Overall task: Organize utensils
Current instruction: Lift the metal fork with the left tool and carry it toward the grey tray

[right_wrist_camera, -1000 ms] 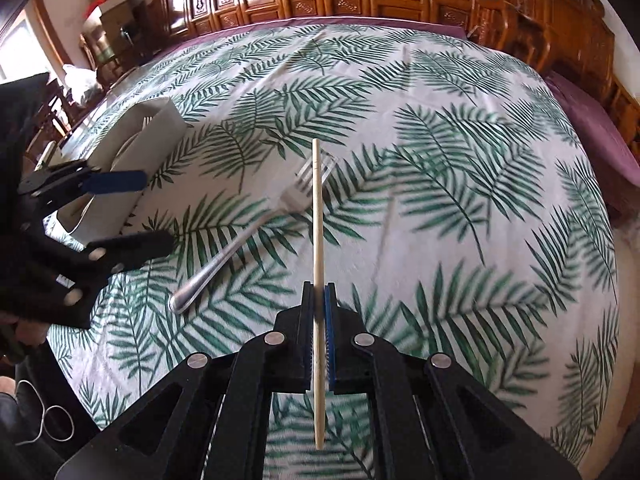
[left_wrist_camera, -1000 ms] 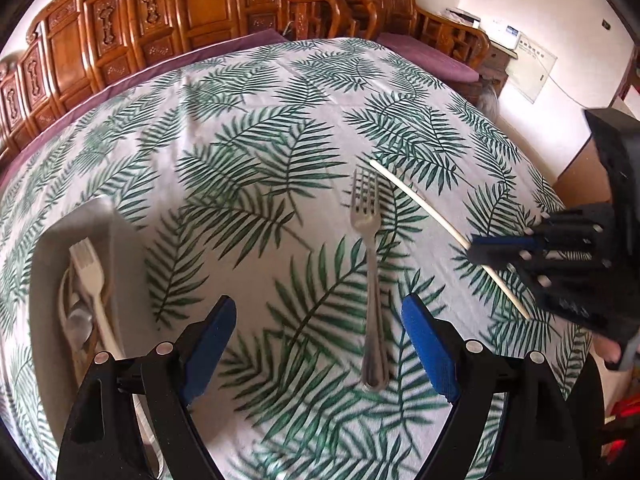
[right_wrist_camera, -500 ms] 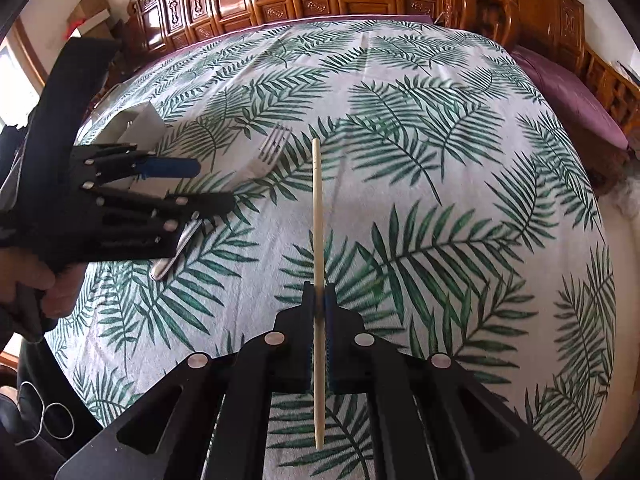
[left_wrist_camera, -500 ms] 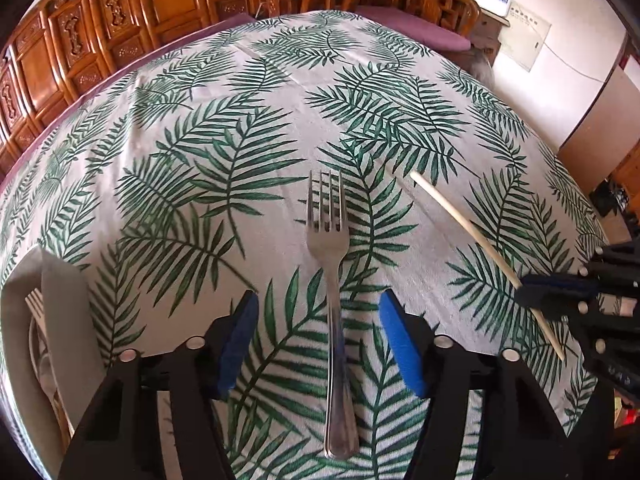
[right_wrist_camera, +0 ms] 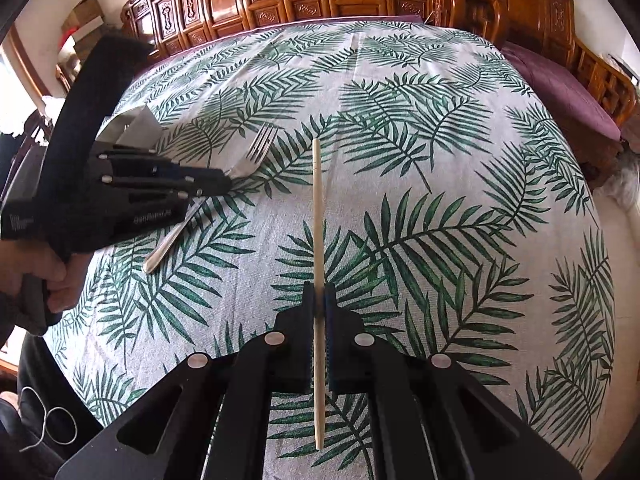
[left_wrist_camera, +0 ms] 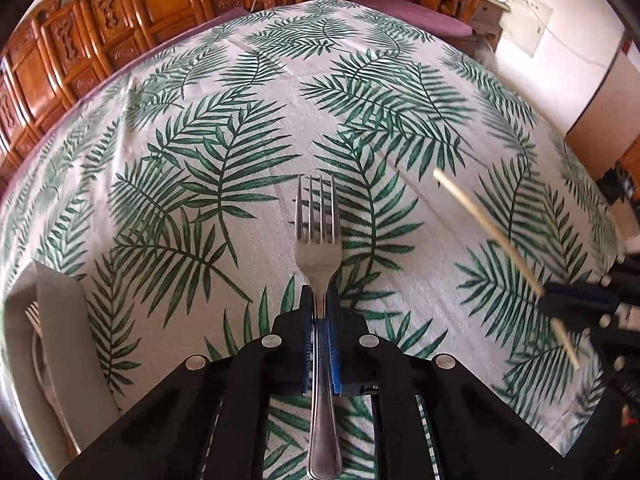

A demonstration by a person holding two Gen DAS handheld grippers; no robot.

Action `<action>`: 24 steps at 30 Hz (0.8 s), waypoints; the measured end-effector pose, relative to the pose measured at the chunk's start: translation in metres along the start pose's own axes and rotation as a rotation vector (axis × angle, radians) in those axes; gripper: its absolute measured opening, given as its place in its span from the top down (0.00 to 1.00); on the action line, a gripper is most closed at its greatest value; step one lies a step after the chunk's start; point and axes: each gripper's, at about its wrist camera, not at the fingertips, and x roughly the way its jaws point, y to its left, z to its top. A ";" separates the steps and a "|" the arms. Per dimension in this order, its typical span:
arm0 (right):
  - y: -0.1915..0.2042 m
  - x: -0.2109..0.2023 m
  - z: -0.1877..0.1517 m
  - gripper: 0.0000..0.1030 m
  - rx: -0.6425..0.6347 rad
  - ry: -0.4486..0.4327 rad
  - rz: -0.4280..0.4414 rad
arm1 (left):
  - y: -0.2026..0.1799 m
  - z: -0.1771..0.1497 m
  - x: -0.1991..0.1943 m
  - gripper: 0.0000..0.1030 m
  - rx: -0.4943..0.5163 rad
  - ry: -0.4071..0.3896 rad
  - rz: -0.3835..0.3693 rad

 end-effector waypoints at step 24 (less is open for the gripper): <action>0.050 -0.045 0.019 0.94 -0.046 -0.088 -0.024 | 0.020 -0.038 -0.086 0.94 -0.052 -0.161 -0.056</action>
